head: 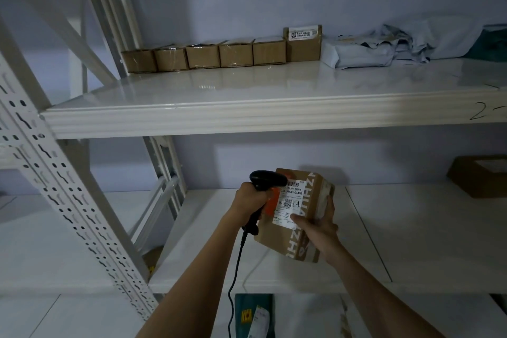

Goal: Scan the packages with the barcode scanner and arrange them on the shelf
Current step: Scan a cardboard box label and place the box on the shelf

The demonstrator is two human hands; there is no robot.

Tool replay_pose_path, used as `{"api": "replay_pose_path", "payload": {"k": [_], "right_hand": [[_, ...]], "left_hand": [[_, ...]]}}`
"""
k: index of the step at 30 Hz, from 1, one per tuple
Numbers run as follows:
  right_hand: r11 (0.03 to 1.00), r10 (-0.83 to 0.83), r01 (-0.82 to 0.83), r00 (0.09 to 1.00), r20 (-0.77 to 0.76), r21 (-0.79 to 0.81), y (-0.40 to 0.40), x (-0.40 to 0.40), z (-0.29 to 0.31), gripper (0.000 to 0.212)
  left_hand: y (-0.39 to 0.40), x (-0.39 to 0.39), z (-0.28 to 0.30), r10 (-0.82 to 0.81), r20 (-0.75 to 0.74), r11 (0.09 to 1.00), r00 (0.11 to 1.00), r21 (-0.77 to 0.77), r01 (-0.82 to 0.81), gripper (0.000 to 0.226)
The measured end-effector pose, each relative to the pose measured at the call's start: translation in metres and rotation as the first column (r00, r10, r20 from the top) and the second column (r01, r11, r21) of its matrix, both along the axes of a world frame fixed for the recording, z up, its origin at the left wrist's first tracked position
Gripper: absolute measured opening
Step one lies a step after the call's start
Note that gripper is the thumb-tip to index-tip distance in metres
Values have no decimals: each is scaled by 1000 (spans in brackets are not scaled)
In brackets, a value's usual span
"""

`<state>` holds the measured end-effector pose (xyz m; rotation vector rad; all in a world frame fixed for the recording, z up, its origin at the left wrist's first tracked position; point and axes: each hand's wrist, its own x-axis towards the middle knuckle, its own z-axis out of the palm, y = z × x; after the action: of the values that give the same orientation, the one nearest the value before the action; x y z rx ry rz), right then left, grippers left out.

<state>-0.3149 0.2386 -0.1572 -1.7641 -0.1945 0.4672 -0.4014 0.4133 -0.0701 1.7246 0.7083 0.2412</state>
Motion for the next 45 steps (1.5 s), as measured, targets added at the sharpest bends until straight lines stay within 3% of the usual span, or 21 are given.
{"api": "replay_pose_path", "payload": {"k": [15, 20, 24, 29, 32, 38, 45], "right_hand": [[1000, -3, 3, 1000, -11, -15, 1, -1, -4, 126], [999, 16, -15, 1000, -18, 29, -2, 3, -6, 117], [997, -24, 31, 995, -93, 67, -7, 10, -4, 113], [987, -59, 91, 971, -233, 130, -14, 24, -9, 103], [977, -114, 163, 943, -312, 136, -17, 30, -14, 96], [972, -181, 225, 896, -405, 62, -23, 41, -20, 84], [975, -165, 211, 900, -403, 73, -25, 43, -15, 79]], "left_hand": [[7, 3, -10, 45, -4, 998, 999, -33, -46, 12], [18, -6, -34, 46, -50, 989, 998, -135, -52, 12], [33, -21, -78, 241, -77, 918, 967, -307, -253, 18], [43, -28, -123, 372, -267, 903, 889, -119, -413, 22], [42, -26, -135, 350, -346, 919, 870, -54, -391, 33], [40, -16, -148, 319, -401, 933, 859, -29, -359, 32], [36, -10, -153, 283, -483, 956, 828, 74, -284, 29]]}}
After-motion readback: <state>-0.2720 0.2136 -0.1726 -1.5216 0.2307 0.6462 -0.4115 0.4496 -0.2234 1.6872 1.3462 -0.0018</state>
